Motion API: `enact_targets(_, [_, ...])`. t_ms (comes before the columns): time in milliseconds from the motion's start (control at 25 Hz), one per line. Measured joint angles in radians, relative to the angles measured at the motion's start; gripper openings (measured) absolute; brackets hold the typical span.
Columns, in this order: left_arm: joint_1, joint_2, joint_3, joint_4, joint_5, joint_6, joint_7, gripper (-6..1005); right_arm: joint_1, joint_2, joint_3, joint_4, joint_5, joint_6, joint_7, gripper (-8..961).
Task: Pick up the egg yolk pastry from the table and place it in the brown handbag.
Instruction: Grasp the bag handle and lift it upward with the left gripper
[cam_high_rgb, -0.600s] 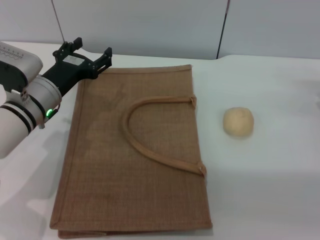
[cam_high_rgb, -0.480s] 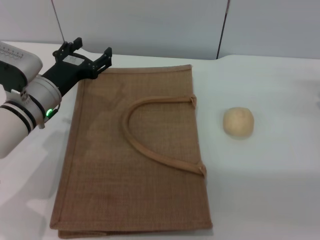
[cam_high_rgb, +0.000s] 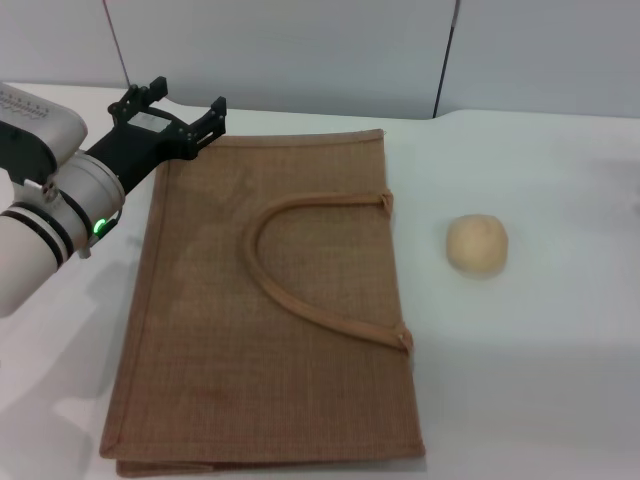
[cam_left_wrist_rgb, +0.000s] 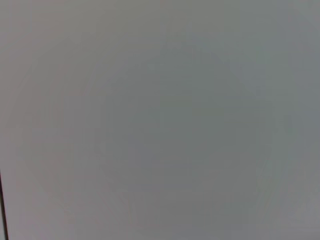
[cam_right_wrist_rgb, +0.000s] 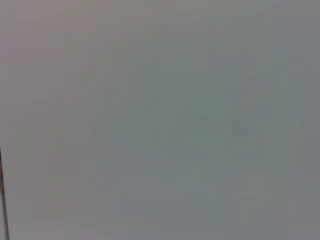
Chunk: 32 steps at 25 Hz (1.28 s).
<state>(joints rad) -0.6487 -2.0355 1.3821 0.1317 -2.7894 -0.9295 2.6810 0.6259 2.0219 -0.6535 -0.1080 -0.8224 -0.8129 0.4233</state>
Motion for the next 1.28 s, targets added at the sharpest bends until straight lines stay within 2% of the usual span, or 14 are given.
enact_targets(480, [0.007,-0.001,0.013,0.005,0.021,-0.001,-0.024,879,0.000,0.000,0.001,0.001,0.000,0.003,0.000,894])
enact_targets(720, [-0.001,0.013,0.050,0.041,0.195,0.010,-0.205,879,-0.004,0.000,-0.003,-0.004,-0.001,0.015,0.000,893])
enact_targets(920, [0.005,0.041,0.051,0.072,0.336,0.041,-0.374,879,-0.005,-0.001,-0.003,-0.005,-0.001,0.015,0.001,893])
enact_targets(1280, [0.014,0.066,0.050,0.159,0.575,0.093,-0.558,880,-0.013,-0.002,-0.003,-0.005,-0.001,0.015,0.000,893])
